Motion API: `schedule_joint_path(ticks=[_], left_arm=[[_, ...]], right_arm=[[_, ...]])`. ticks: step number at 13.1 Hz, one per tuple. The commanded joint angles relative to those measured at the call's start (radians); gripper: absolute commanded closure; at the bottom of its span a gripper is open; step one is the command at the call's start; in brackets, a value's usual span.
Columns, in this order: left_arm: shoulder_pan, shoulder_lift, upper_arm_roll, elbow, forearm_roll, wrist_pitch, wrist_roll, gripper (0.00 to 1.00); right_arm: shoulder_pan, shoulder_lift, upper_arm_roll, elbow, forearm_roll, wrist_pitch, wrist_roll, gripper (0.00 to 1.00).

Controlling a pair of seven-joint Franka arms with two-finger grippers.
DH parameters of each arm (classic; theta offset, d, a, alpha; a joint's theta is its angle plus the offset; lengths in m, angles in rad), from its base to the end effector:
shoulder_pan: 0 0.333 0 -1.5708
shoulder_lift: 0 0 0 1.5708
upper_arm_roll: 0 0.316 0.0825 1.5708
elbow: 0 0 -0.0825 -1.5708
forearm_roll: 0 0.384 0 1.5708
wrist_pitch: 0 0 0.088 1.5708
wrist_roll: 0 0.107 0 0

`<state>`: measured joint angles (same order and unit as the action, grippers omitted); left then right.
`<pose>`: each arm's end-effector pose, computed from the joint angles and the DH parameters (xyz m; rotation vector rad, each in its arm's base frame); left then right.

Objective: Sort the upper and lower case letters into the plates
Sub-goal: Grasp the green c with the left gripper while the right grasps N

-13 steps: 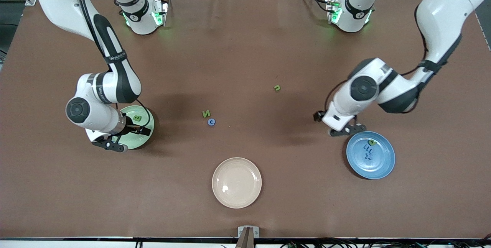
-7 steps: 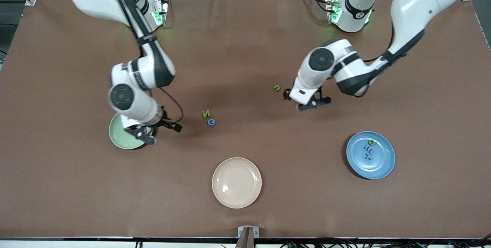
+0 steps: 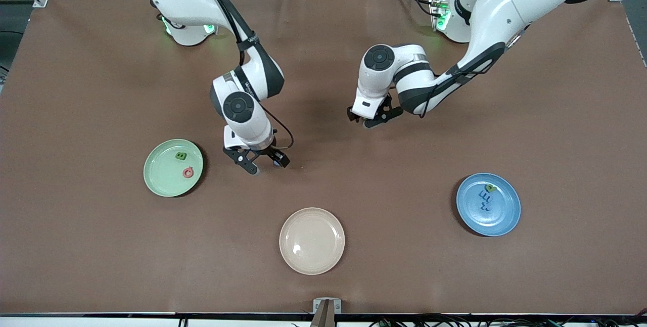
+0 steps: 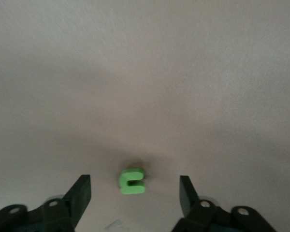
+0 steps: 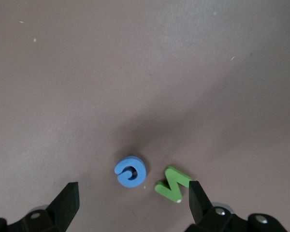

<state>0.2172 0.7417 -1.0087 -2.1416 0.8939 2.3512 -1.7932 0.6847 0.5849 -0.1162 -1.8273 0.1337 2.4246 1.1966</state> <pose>0.3866 -0.3951 0.1954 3.0709 0.6499 -0.0409 0.5451 0.3548 0.2159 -2.9184 1.0793 0.0116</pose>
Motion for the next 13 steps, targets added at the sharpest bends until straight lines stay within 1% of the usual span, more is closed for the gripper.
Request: schedule_joint_path(ticks=[1, 3, 4, 6, 7, 10, 12, 13], left_arm=[[-0.016, -0.005, 0.019, -0.024, 0.043, 0.057, -0.072, 0.24], [-0.024, -0.004, 0.028, -0.031, 0.043, 0.06, -0.083, 0.33], [-0.024, -0.004, 0.042, -0.031, 0.043, 0.063, -0.084, 0.36], [-0.024, 0.007, 0.047, -0.029, 0.043, 0.065, -0.084, 0.38], [-0.024, 0.008, 0.053, -0.029, 0.043, 0.066, -0.086, 0.38], [-0.035, 0.015, 0.058, -0.029, 0.043, 0.065, -0.11, 0.45], [-0.051, 0.015, 0.058, -0.028, 0.043, 0.066, -0.14, 0.55], [-0.053, 0.015, 0.058, -0.029, 0.043, 0.065, -0.15, 0.63]], right_arm=[[-0.001, 0.042, -0.011, 0.054, -0.014, -0.009, 0.026, 0.0], [-0.013, 0.041, -0.013, 0.049, -0.023, -0.028, -0.04, 0.0], [-0.019, 0.038, -0.014, 0.042, -0.025, -0.041, -0.11, 0.0], [-0.065, 0.018, -0.01, -0.004, -0.013, -0.035, -0.495, 0.0], [-0.059, 0.015, -0.01, -0.009, -0.002, -0.03, -0.591, 0.0], [-0.036, 0.016, 0.003, -0.009, 0.0, -0.016, -0.655, 0.0], [-0.033, 0.015, 0.015, -0.019, 0.0, 0.01, -0.745, 0.0], [-0.028, 0.007, 0.016, -0.059, 0.0, 0.071, -0.805, 0.01]])
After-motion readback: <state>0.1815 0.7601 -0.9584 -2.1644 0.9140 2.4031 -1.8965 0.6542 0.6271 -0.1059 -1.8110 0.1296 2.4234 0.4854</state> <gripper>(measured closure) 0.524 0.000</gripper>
